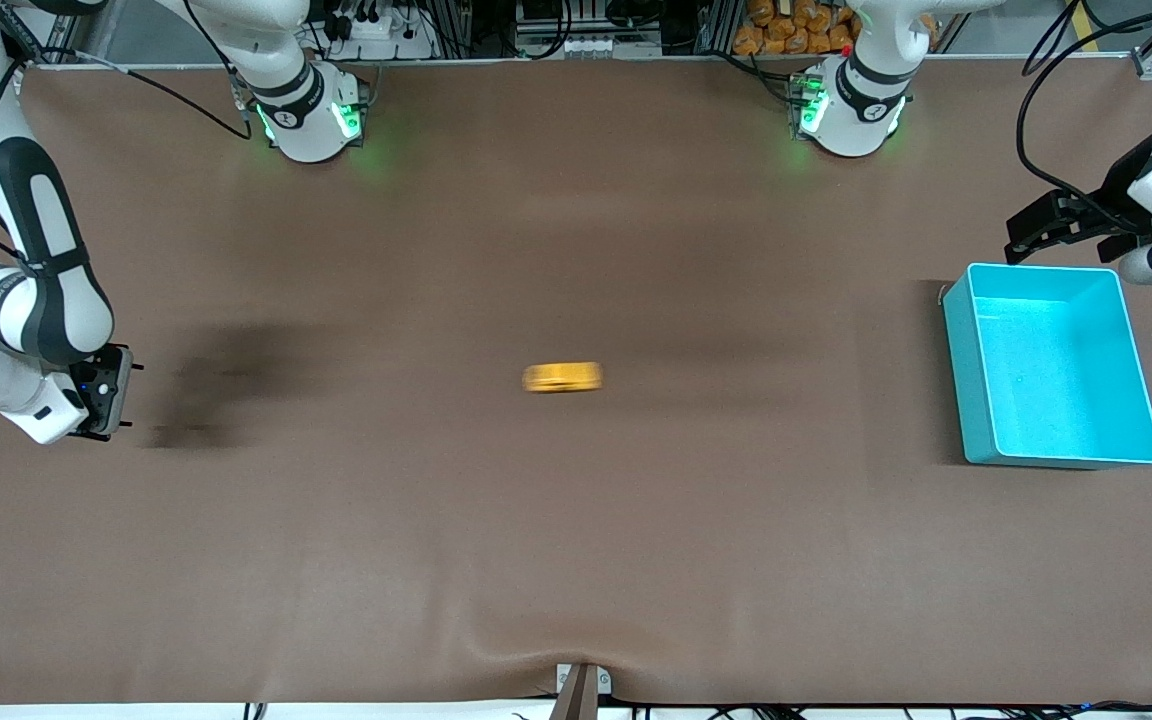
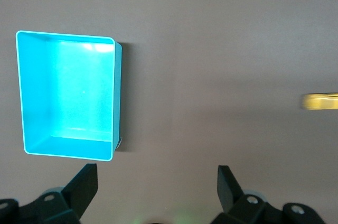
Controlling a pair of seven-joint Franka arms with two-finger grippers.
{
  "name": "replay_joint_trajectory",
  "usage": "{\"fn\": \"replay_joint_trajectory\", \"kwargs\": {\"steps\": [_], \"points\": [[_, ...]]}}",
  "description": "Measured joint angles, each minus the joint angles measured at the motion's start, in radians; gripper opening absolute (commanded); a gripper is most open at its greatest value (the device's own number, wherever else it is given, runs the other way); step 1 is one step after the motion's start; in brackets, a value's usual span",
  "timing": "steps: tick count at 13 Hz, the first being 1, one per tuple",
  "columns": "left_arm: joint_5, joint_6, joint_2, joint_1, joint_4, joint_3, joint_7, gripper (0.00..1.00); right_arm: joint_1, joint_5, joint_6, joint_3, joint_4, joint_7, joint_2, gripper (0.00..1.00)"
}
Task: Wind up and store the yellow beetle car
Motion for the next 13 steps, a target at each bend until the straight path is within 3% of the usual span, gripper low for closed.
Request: {"fn": "replay_joint_trajectory", "kwargs": {"steps": [4, 8, 13], "points": [[0.0, 0.0, 0.0, 0.0, 0.0, 0.0, 0.0, 1.0, -0.007, 0.054, -0.052, 0.0, 0.029, 0.0, 0.0, 1.0], [0.0, 0.0, 0.0, 0.0, -0.004, -0.001, 0.0, 1.0, -0.008, 0.184, -0.283, 0.006, 0.227, 0.041, -0.005, 1.0], [0.0, 0.004, 0.011, 0.0, -0.093, -0.002, -0.035, 1.0, 0.012, 0.228, -0.519, 0.052, 0.461, 0.425, -0.07, 1.0]]}}
